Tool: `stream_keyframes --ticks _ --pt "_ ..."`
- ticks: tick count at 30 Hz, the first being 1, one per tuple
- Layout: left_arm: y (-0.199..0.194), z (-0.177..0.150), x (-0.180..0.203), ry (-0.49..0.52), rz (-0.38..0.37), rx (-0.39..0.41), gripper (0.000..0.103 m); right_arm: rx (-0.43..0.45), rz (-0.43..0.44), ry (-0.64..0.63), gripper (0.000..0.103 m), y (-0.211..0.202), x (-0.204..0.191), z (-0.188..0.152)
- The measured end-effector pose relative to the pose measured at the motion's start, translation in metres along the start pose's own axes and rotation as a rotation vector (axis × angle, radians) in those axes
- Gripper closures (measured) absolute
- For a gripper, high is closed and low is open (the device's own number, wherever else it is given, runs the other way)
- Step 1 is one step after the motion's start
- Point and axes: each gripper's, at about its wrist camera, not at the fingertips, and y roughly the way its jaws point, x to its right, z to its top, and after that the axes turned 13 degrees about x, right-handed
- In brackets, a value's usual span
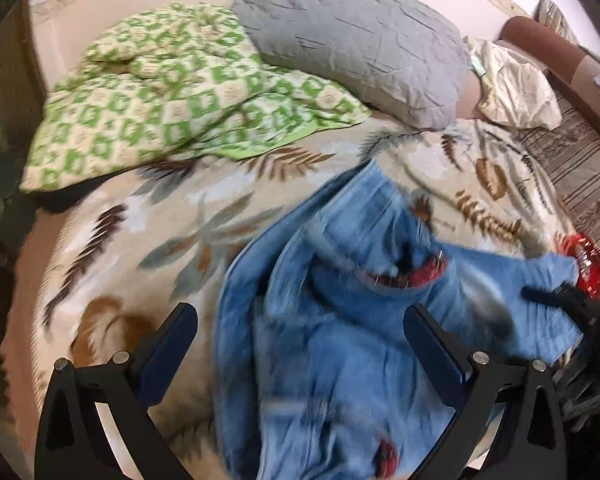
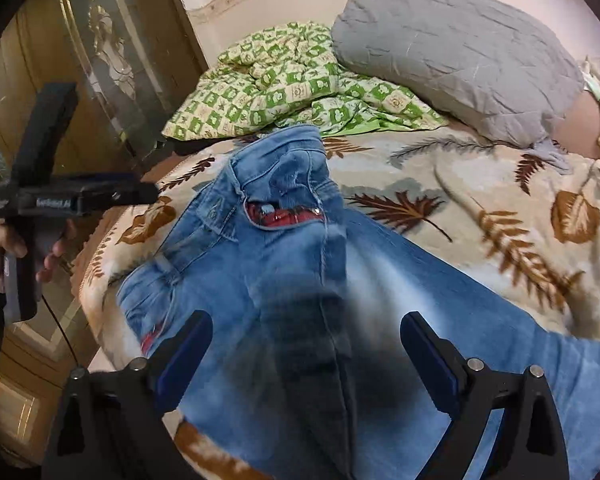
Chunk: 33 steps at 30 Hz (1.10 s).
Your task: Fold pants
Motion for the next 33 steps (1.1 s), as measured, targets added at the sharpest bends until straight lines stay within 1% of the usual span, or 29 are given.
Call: stream_keyframes --ticks 2,4,8,10,11,12,13,14,15,17,18,20,21,24,26,28,31,33 --pt "0.018 0.015 0.0 -0.011 -0.033 -0.009 0.001 -0.012 0.005 0.012 0.007 0.016 -0.003 0.005" --pt "0.04 0.031 0.002 -0.02 -0.055 -0.02 0.001 -0.02 -0.009 0.025 0.007 0.03 -0.002 0.009" --pt "0.076 0.055 0.019 0.02 -0.085 -0.039 0.001 -0.034 -0.045 0.06 0.008 0.059 0.004 0.016" --pt "0.09 0.06 0.029 0.061 -0.1 -0.06 0.002 -0.032 -0.049 0.069 0.017 0.069 0.008 0.018" --pt "0.099 0.06 0.034 0.088 -0.103 -0.085 0.007 -0.035 -0.052 0.07 0.033 0.073 0.009 0.019" --pt "0.107 0.058 0.039 0.113 -0.106 -0.121 0.043 -0.046 -0.051 0.072 0.054 0.078 0.01 0.02" --pt "0.115 0.054 0.042 0.114 -0.139 -0.171 0.094 -0.062 -0.041 0.07 0.063 0.082 0.011 0.019" --pt "0.119 0.051 0.043 0.108 -0.151 -0.199 0.093 -0.071 -0.042 0.057 0.073 0.086 0.01 0.017" --pt "0.115 0.047 0.046 0.139 -0.123 -0.18 0.093 -0.067 -0.037 0.048 0.083 0.086 0.009 0.016" --pt "0.101 0.044 0.05 0.168 -0.127 -0.139 0.093 -0.052 -0.011 0.036 0.09 0.082 0.006 0.016" --pt "0.092 0.044 0.048 0.16 -0.123 -0.126 0.094 -0.043 -0.006 0.026 0.092 0.08 0.003 0.017" --pt "0.063 0.044 0.043 0.139 -0.14 -0.081 0.095 -0.026 0.011 0.008 0.094 0.073 -0.003 0.018" --pt "0.052 0.043 0.041 0.133 -0.138 -0.061 0.099 -0.017 0.021 0.002 0.094 0.068 -0.006 0.018" --pt "0.004 0.033 0.033 0.113 -0.141 -0.003 0.099 0.021 0.06 -0.017 0.095 0.046 -0.018 0.017" --pt "-0.03 0.015 0.031 0.114 -0.148 0.035 0.099 0.058 0.096 -0.034 0.095 0.026 -0.028 0.014" --pt "-0.055 -0.004 0.031 0.115 -0.142 0.059 0.099 0.083 0.126 -0.066 0.095 0.009 -0.04 0.009" --pt "-0.081 -0.035 0.025 0.052 -0.148 0.09 0.099 0.11 0.167 -0.147 0.095 -0.011 -0.061 -0.011" --pt "-0.09 -0.059 0.021 0.017 -0.141 0.101 0.098 0.099 0.19 -0.199 0.095 -0.017 -0.075 -0.031"
